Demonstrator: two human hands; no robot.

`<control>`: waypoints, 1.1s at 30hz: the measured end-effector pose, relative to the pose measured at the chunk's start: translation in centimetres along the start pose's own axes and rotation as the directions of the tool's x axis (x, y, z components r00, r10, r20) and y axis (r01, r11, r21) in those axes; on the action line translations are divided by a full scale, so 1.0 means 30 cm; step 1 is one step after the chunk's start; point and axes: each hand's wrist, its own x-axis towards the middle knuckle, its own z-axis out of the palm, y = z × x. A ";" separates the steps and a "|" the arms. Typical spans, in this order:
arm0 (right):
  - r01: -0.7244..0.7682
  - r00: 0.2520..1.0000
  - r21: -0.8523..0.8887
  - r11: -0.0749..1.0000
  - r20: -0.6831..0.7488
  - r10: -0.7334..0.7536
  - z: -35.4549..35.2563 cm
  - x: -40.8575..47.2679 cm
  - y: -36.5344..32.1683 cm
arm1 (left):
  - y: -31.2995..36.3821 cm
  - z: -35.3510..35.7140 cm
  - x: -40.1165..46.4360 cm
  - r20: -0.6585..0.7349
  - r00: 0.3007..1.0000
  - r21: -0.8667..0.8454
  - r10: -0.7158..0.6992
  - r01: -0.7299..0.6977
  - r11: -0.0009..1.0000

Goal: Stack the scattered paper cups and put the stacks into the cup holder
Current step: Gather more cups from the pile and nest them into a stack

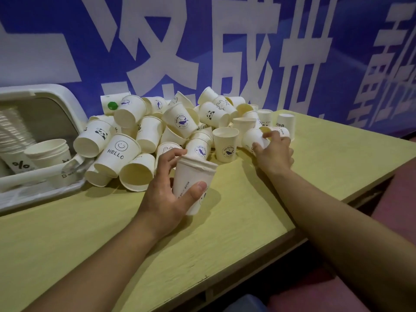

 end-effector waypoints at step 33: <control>0.477 0.878 -0.022 0.878 -0.039 -0.478 -0.125 0.243 0.137 | -0.073 0.380 0.275 -0.070 0.997 -0.175 0.031 -0.043 0.984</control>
